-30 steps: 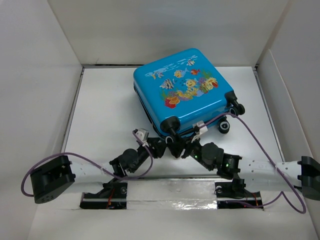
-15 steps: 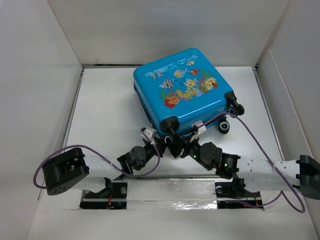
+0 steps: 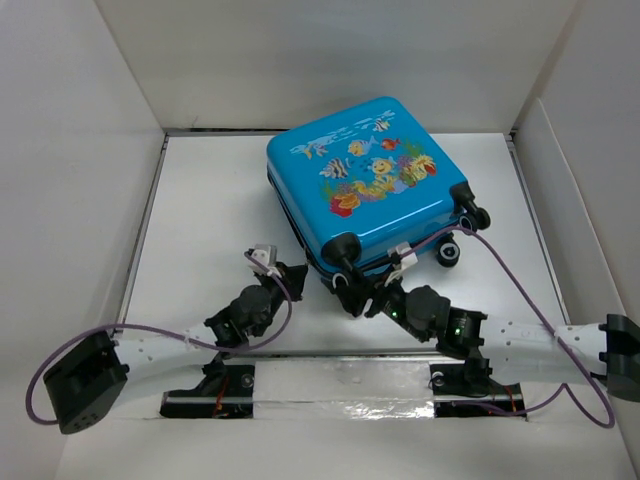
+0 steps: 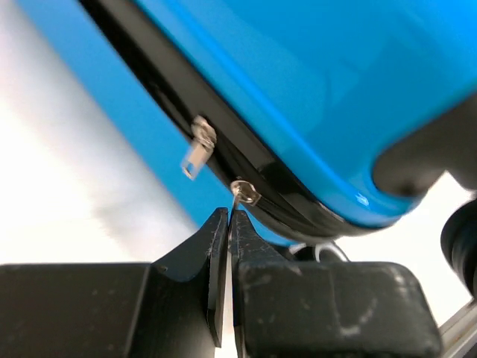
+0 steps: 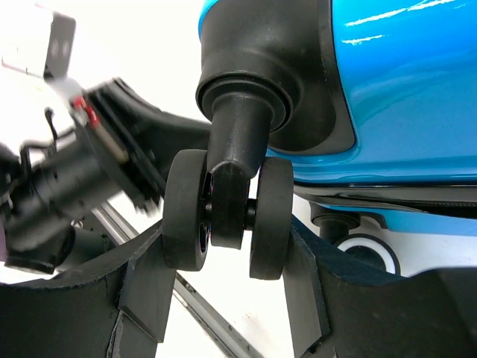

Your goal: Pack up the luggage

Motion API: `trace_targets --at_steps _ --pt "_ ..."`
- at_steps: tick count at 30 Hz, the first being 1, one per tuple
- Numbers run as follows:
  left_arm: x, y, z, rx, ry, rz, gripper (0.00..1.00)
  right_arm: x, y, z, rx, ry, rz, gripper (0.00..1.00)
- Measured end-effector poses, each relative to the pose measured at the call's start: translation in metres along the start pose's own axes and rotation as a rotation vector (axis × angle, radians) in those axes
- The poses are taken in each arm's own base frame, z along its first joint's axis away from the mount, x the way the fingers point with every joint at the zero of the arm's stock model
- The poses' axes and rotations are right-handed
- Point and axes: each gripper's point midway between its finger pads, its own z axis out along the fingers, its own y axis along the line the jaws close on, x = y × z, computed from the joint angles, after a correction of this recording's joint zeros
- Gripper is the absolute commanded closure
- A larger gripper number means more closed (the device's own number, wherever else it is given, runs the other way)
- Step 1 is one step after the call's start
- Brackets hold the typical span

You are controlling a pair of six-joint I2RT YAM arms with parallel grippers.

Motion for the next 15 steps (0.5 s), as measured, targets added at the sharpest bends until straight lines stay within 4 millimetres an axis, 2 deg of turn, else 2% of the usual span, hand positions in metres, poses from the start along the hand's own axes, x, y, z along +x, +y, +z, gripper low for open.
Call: trace_targets --at_steps 4,7,10,12,15 --pt "-0.019 0.020 0.001 -0.045 -0.041 -0.092 1.00 0.004 0.000 0.000 -0.005 0.012 -0.009 1.00" --pt "-0.041 0.054 0.005 -0.163 -0.116 -0.117 1.00 0.008 0.000 0.002 -0.007 0.023 -0.026 1.00" --pt "-0.050 0.080 0.008 -0.248 -0.148 -0.123 1.00 0.015 0.005 0.009 -0.011 0.044 -0.053 1.00" --pt "-0.053 0.088 0.011 -0.281 -0.151 -0.121 1.00 0.017 0.010 0.015 -0.012 0.054 -0.070 1.00" --pt "-0.064 0.086 0.017 -0.275 -0.162 -0.130 1.00 0.022 0.020 0.026 -0.011 0.068 -0.090 1.00"
